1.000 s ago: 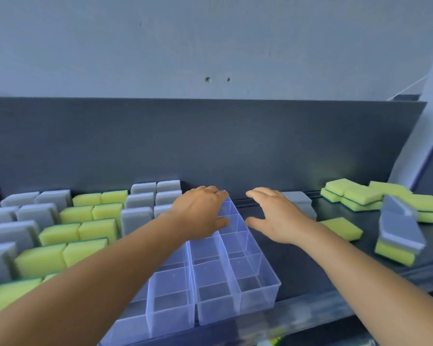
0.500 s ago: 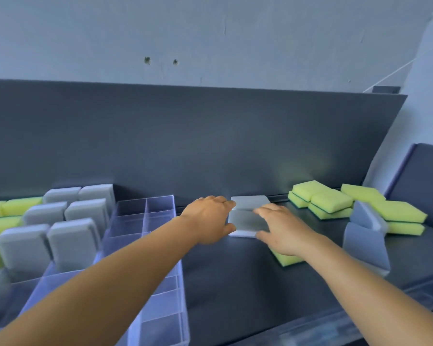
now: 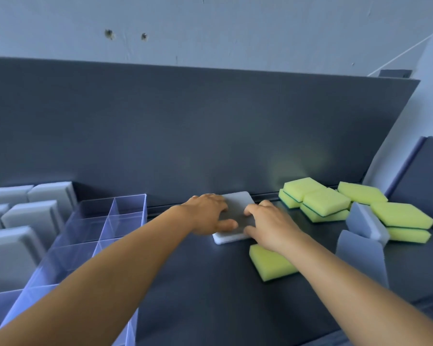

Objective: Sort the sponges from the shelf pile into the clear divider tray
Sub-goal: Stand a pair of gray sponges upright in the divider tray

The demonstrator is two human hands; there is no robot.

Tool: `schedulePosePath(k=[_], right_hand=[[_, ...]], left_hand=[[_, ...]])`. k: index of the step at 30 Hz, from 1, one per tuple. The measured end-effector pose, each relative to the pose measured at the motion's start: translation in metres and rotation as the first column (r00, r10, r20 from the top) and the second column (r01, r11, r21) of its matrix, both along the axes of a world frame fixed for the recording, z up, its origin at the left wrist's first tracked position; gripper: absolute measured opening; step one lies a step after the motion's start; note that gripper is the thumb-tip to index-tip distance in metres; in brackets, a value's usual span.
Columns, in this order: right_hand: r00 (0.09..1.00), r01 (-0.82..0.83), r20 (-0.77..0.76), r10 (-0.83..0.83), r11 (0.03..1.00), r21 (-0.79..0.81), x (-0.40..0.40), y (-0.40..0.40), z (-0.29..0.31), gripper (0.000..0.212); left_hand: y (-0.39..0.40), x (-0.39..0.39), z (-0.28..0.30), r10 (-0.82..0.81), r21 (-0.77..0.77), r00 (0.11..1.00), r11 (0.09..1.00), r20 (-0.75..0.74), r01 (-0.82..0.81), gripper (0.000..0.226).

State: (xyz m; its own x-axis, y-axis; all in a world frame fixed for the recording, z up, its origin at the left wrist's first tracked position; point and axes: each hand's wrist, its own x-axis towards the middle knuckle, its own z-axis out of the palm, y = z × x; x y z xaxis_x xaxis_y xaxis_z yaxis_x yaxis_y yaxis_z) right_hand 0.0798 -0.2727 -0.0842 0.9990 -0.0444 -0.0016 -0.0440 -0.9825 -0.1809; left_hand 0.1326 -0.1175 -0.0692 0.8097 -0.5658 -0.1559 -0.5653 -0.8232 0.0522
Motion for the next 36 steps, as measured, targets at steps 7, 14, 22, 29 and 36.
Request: schedulePosePath(k=[7, 14, 22, 29, 36], right_hand=[[0.995, 0.103, -0.019, -0.102, 0.993, 0.051, 0.013, 0.001, -0.002, 0.031], [0.991, 0.127, -0.067, -0.113, 0.956, 0.264, 0.017, 0.009, 0.003, 0.040], [0.998, 0.019, 0.032, -0.047, 0.800, 0.599, 0.010, 0.014, 0.007, 0.071], [0.978, -0.189, 0.198, 0.065, 0.683, 0.705, -0.006, 0.029, 0.027, 0.051], [0.933, -0.325, 0.349, 0.091, 0.633, 0.703, -0.049, 0.071, 0.053, 0.035]], left_hand=[[0.010, 0.003, -0.001, 0.176, -0.139, 0.984, 0.974, -0.026, -0.178, 0.037], [0.026, -0.005, -0.008, 0.314, -0.355, 0.919, 0.853, -0.236, -0.383, 0.068], [0.044, -0.021, 0.005, 0.357, -0.562, 0.915, 0.725, -0.189, -0.399, 0.101], [0.069, -0.054, 0.027, 0.377, -0.658, 0.926, 0.692, -0.023, -0.298, 0.064], [0.117, -0.097, 0.051, 0.395, -0.723, 0.916, 0.654, 0.077, -0.221, 0.048]])
